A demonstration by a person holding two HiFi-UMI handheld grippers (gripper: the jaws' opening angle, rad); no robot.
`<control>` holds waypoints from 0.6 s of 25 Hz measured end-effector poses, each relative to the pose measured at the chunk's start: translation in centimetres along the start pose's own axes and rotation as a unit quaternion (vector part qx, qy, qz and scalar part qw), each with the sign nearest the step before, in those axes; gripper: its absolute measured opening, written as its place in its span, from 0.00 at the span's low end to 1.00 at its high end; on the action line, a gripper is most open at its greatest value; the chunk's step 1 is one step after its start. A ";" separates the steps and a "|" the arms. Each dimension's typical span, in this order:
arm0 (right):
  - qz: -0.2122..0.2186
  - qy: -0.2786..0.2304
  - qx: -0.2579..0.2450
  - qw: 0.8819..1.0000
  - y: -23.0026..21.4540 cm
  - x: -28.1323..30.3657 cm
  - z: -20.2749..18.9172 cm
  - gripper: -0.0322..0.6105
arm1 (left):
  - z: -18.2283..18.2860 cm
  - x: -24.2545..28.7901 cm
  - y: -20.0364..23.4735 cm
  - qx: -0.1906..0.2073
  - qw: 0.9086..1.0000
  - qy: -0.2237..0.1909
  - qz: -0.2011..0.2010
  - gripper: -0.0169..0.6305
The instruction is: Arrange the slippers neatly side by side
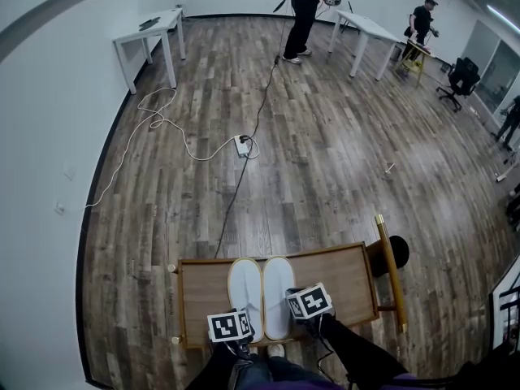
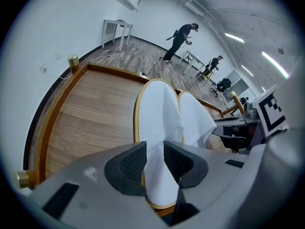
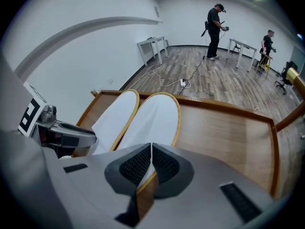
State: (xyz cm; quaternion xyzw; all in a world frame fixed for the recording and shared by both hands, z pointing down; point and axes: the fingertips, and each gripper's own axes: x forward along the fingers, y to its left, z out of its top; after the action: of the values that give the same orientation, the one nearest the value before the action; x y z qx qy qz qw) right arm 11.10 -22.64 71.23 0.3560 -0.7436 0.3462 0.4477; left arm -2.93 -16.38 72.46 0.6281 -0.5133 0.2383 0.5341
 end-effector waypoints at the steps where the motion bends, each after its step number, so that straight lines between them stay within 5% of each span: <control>1: -0.001 -0.001 0.000 1.000 -0.1 0.0 0.1 0.06 | -0.2 0.0 0.0 -0.004 1.000 0.001 0.000 0.19; 9: -0.009 -0.009 -0.016 1.000 -0.1 0.5 1.3 0.06 | -1.2 -0.5 -1.4 -0.006 1.000 -0.003 -0.015 0.19; 12: -0.033 -0.026 -0.016 0.999 -1.5 -0.9 1.8 0.06 | 0.1 -2.3 -2.0 0.012 0.999 -0.038 -0.019 0.19; 15: -0.023 -0.096 0.029 0.995 -2.0 -4.1 3.0 0.06 | 1.7 -5.3 -2.1 0.017 0.995 -0.098 -0.025 0.19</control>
State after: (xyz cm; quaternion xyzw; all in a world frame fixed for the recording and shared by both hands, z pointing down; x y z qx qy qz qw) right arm 13.00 -25.22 66.79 0.4174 -0.7645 0.3210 0.3719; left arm -3.33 -16.10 66.54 0.6697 -0.5432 0.1709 0.4766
